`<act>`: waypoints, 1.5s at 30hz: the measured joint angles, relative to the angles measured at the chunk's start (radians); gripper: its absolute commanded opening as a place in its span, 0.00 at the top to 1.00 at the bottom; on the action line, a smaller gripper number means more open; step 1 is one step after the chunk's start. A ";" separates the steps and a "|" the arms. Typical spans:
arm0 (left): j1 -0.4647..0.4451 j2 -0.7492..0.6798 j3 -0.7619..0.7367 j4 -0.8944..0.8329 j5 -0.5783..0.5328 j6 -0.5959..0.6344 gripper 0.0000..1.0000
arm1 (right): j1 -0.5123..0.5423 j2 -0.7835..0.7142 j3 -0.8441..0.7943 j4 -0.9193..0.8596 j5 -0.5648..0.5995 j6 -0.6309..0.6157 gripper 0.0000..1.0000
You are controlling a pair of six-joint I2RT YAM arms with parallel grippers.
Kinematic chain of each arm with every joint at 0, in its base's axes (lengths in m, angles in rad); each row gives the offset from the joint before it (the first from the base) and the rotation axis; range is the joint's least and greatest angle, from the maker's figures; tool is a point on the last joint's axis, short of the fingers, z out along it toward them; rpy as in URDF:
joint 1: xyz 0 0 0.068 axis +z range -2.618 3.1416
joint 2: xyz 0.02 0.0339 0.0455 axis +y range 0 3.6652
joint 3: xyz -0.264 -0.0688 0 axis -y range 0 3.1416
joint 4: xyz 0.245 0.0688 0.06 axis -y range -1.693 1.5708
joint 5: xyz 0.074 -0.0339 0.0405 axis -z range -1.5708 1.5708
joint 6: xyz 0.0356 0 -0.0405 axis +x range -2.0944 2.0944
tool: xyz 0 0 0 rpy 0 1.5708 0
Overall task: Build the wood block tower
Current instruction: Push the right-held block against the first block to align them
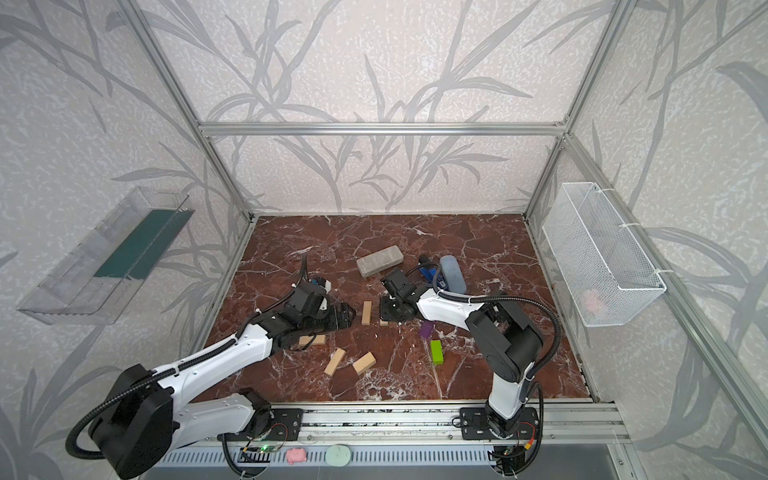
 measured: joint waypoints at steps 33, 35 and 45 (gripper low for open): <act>0.000 0.011 0.006 0.005 0.000 0.000 0.04 | 0.000 0.043 -0.012 0.102 -0.043 0.064 0.86; 0.000 0.013 0.007 0.005 0.000 0.000 0.04 | 0.005 0.045 -0.010 0.103 -0.036 0.073 0.86; 0.000 0.025 0.011 0.005 0.000 0.001 0.03 | 0.033 0.056 0.007 0.101 -0.010 0.114 0.86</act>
